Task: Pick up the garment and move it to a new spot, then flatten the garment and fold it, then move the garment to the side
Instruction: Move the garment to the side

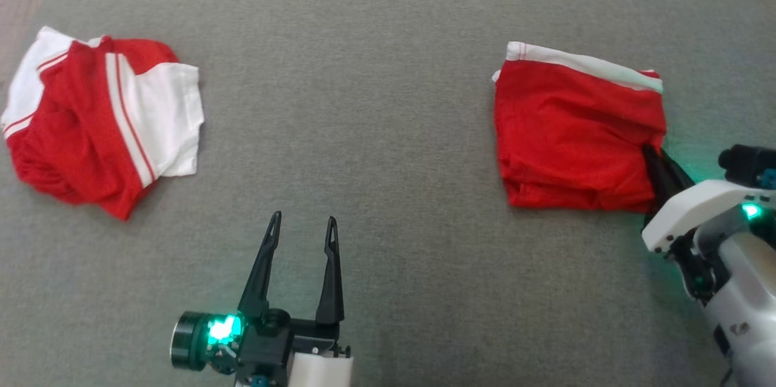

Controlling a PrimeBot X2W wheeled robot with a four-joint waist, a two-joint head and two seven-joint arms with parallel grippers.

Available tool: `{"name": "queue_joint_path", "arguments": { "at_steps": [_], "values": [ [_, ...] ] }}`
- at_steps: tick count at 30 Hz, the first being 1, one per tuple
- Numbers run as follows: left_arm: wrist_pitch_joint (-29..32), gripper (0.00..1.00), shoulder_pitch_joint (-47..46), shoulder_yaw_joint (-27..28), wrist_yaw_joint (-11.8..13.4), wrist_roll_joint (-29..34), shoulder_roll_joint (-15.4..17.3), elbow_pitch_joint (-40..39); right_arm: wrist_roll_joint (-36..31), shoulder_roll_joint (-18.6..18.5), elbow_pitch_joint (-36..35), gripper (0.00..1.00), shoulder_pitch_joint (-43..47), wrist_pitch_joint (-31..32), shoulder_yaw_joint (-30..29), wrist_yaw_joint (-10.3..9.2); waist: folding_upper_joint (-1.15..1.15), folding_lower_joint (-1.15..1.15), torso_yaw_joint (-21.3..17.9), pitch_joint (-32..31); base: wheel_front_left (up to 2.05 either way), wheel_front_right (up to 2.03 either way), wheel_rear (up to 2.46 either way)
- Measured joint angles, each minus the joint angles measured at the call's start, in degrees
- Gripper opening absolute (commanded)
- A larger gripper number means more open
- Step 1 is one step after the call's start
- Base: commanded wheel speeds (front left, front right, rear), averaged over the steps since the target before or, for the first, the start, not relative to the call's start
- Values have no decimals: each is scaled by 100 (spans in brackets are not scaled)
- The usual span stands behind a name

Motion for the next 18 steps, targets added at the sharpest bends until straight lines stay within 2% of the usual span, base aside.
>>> {"name": "queue_joint_path", "arguments": {
  "at_steps": [4,12,18],
  "values": [
    [-1,100,-10,20,1,1,0,27,131,-225,-45,0,-102,-108,266,0,0,0,-182,50,0,0,0],
    [-1,100,-311,54,-12,122,1,47,225,-1204,-91,0,-489,-200,567,0,0,0,-915,283,0,0,0],
    [-1,100,-765,129,-65,269,70,73,38,-1811,190,0,-983,-233,617,0,0,0,-1317,689,0,0,0]
  ]
}}
